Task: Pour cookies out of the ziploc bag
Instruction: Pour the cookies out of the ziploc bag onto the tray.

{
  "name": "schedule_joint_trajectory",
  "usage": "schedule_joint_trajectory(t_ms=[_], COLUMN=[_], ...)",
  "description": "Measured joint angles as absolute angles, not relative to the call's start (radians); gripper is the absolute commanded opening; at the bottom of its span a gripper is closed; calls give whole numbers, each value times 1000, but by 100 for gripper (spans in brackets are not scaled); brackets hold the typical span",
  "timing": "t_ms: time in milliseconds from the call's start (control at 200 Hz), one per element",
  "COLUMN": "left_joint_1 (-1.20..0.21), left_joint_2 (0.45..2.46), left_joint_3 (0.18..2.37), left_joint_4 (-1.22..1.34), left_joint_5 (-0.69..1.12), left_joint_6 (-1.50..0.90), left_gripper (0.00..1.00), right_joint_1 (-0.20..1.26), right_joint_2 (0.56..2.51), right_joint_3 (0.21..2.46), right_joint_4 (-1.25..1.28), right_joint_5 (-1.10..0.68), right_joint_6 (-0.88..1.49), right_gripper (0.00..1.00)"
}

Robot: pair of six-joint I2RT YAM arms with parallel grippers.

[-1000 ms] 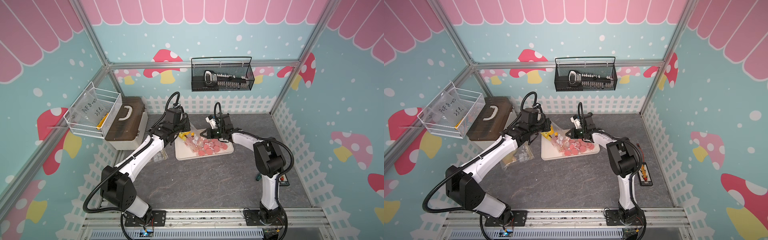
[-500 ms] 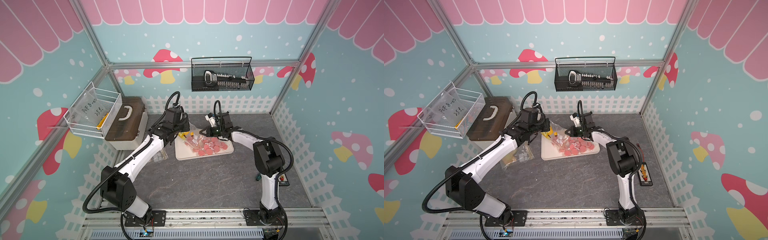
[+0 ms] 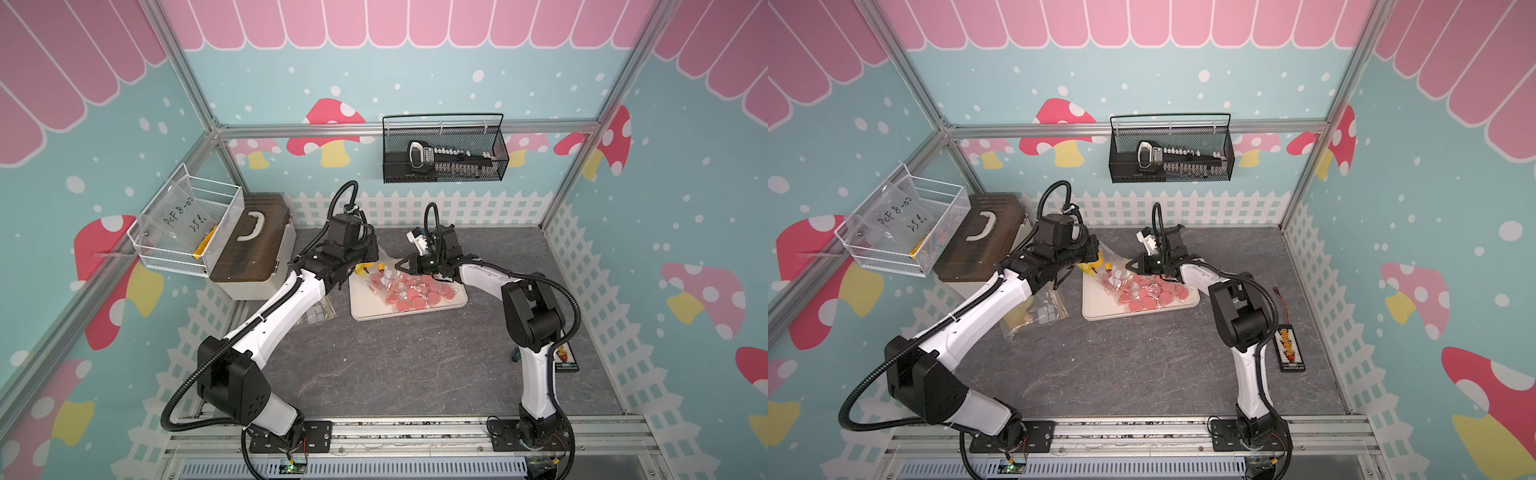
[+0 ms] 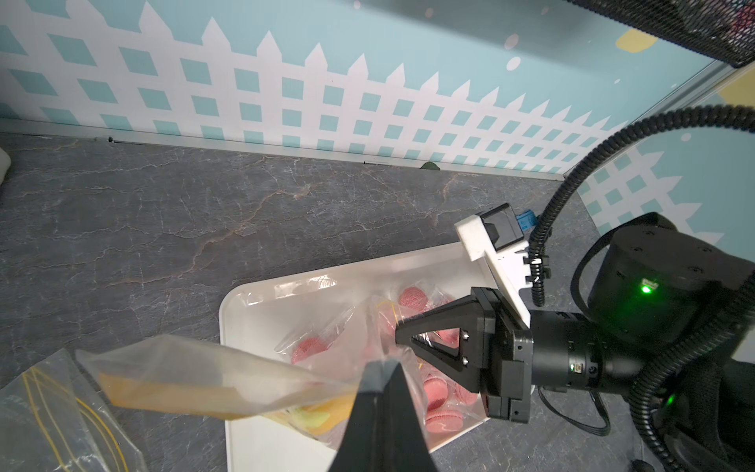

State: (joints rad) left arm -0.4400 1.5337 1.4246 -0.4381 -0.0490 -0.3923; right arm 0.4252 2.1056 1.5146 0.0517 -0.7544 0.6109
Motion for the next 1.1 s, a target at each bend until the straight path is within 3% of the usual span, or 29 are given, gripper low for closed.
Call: schedule_joint_trajectory(t_ms=[1101], left_joint_1=[-441], left_joint_2=[1490], left_joint_3=[1425], left_joint_4=[-486], left_joint_5=[-132], left_joint_6=[-333], left_gripper=[0], right_joint_1=[460], right_joint_2=[2142], right_joint_3=[1554], right_joint_4=[83], right_joint_5=[-808], right_joint_6=[624], right_gripper=[0])
